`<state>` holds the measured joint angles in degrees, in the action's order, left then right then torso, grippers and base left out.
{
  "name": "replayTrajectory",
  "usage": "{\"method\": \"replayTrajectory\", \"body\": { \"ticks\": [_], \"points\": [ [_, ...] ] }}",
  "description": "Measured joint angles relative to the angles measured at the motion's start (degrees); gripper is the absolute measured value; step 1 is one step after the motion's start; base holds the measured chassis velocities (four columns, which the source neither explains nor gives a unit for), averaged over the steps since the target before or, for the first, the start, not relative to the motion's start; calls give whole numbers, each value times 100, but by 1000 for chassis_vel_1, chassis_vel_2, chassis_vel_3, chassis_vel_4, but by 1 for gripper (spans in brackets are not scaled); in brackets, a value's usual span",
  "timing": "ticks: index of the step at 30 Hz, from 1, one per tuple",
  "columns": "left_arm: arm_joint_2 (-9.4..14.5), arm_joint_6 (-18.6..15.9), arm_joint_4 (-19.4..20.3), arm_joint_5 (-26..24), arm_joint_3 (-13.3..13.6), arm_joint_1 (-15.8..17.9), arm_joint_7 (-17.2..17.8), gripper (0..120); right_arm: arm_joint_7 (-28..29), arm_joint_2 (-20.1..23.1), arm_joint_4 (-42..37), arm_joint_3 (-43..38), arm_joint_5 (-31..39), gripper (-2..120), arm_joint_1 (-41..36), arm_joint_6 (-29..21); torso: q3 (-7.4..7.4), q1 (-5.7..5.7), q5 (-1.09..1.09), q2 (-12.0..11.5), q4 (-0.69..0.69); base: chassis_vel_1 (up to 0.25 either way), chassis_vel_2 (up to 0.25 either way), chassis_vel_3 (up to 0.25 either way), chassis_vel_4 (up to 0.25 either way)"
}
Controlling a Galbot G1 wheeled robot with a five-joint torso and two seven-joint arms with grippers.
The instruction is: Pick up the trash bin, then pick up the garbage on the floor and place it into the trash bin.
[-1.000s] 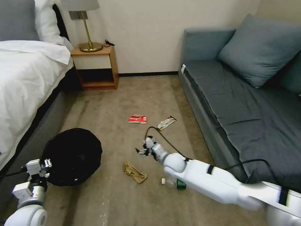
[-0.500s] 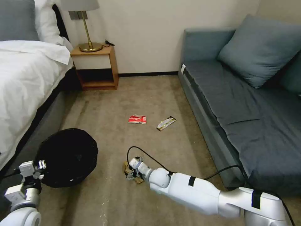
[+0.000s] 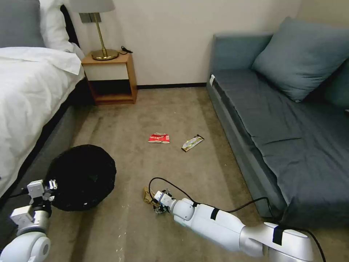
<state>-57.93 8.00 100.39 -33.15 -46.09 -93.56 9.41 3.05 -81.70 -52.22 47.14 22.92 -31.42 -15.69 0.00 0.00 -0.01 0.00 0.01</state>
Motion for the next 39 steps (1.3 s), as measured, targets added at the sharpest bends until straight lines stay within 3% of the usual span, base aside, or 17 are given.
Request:
{"method": "replayTrajectory", "body": {
  "ticks": [1, 9, 11, 19, 30, 39],
  "points": [
    [0, 0, 0, 0, 0, 0, 0, 5, 0, 0, 0, 0, 0, 70, 0, 0, 0, 0, 0, 0, 0, 0, 0, 0, 0],
    [-27, 5, -168, 16, 73, 124, -72, 5, -12, 72, -69, -46, 14, 35, -7, 28, 0, 0, 1, 0, -1, 0, 0, 0, 0],
    [-32, 11, -185, 19, 76, 127, -81, 5, -19, 73, -68, -69, 15, 32, -7, 38, 0, 0, 0, 0, -1, 0, 0, 0, 0],
    [-72, 85, -380, 24, 95, 147, -161, 5, -118, -89, 110, -608, 119, 0, -59, 26, 0, 0, 1, 0, 0, 0, 0, 0, 0],
    [-122, 100, -424, 34, 100, 94, -182, 5, -146, -137, -167, -1252, 6, 0, -269, 177, 0, 0, 1, 0, -1, 0, 0, 0, 0],
    [-222, 42, -314, 0, 149, 162, -105, 5, 263, -69, -1338, -1884, 576, 0, -17, 838, 0, 0, 0, 0, -1, 0, 0, 0, 0]
  ]
}}
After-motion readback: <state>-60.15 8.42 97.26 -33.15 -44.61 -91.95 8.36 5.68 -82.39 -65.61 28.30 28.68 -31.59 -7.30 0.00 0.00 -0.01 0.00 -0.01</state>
